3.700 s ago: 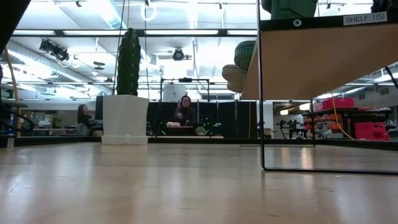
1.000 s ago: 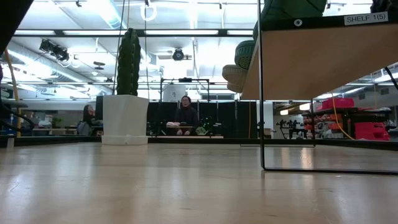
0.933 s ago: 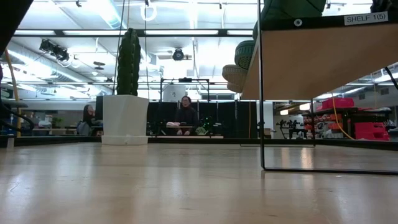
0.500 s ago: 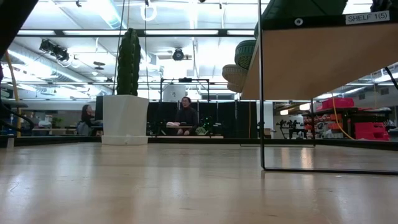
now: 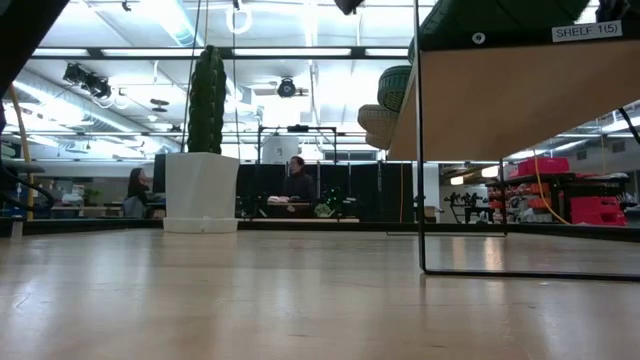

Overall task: Pick and place slides into the shelf
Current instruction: Put the green slide on the shelf

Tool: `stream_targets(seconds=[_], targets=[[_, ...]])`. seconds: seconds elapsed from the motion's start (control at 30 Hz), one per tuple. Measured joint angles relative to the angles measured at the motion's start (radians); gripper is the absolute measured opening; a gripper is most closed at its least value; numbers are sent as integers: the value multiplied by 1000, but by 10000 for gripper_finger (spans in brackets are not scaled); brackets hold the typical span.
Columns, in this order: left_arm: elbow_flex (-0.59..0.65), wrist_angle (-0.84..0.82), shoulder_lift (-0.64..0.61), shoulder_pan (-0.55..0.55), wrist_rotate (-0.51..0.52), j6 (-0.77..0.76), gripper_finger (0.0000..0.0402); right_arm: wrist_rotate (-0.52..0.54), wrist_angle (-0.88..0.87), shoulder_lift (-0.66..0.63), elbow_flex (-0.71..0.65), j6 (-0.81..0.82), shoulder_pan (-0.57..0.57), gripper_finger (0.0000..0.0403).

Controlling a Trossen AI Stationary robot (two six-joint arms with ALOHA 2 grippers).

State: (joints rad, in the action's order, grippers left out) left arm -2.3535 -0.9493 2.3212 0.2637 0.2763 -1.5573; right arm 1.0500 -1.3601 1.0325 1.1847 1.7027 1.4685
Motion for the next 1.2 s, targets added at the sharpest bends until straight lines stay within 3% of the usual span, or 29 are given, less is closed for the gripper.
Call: stream_targets(seconds=[0.33,0.73,1.2], targets=[[0,87,31,-6,13,8,13,0,39,0,0,0,0,101],[-5,125,39,11,142,-14,14,23,69,0,0,-2,0,101],[-2,-18,-26,57,285,-90,13,23,68,0,0,-5,0,101]])
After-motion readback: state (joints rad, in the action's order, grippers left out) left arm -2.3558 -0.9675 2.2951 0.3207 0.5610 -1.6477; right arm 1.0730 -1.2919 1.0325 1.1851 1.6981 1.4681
